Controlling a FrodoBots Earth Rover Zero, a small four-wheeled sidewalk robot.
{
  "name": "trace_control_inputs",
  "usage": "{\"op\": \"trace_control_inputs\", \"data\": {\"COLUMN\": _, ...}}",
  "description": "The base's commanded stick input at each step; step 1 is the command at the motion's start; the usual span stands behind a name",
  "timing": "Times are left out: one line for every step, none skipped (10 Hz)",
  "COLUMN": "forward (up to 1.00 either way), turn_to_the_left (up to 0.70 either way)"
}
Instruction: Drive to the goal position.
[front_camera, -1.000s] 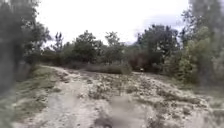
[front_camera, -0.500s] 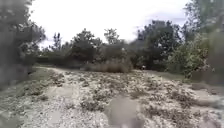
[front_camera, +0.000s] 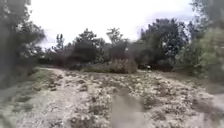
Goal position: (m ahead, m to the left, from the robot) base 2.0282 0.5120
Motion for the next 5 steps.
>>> {"op": "trace_control_inputs", "data": {"forward": 0.85, "turn_to_the_left": -0.34}}
{"op": "trace_control_inputs", "data": {"forward": 0.85, "turn_to_the_left": -0.34}}
{"op": "trace_control_inputs", "data": {"forward": 0.85, "turn_to_the_left": -0.34}}
{"op": "trace_control_inputs", "data": {"forward": 0.85, "turn_to_the_left": -0.34}}
{"op": "trace_control_inputs", "data": {"forward": 0.85, "turn_to_the_left": -0.34}}
